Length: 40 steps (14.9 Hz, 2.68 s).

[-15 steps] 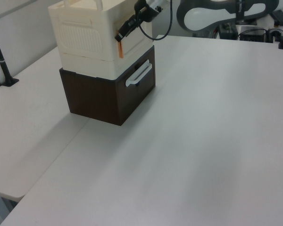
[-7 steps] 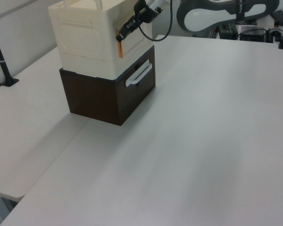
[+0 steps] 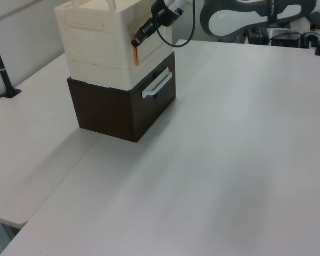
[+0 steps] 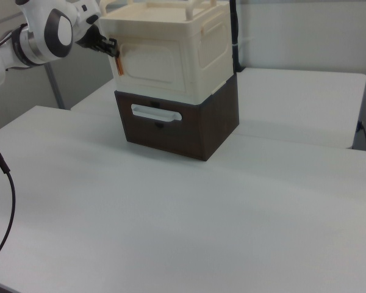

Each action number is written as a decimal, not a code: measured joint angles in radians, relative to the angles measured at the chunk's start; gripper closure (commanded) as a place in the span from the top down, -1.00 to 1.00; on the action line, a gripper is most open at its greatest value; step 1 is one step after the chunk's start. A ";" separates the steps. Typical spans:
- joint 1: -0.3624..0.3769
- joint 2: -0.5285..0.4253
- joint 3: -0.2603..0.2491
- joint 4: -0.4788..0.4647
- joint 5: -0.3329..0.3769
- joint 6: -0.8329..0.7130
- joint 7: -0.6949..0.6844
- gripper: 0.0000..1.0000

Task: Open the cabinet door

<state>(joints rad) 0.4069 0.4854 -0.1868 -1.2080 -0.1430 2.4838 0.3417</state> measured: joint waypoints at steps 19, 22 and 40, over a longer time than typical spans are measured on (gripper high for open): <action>-0.045 -0.234 0.082 -0.172 0.016 -0.340 -0.140 -0.10; -0.080 -0.290 0.084 -0.193 0.061 -0.517 -0.224 1.00; -0.288 -0.518 0.114 -0.280 0.146 -1.132 -0.338 1.00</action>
<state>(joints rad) 0.1189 -0.0324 -0.0727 -1.4878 0.0028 1.3516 0.0040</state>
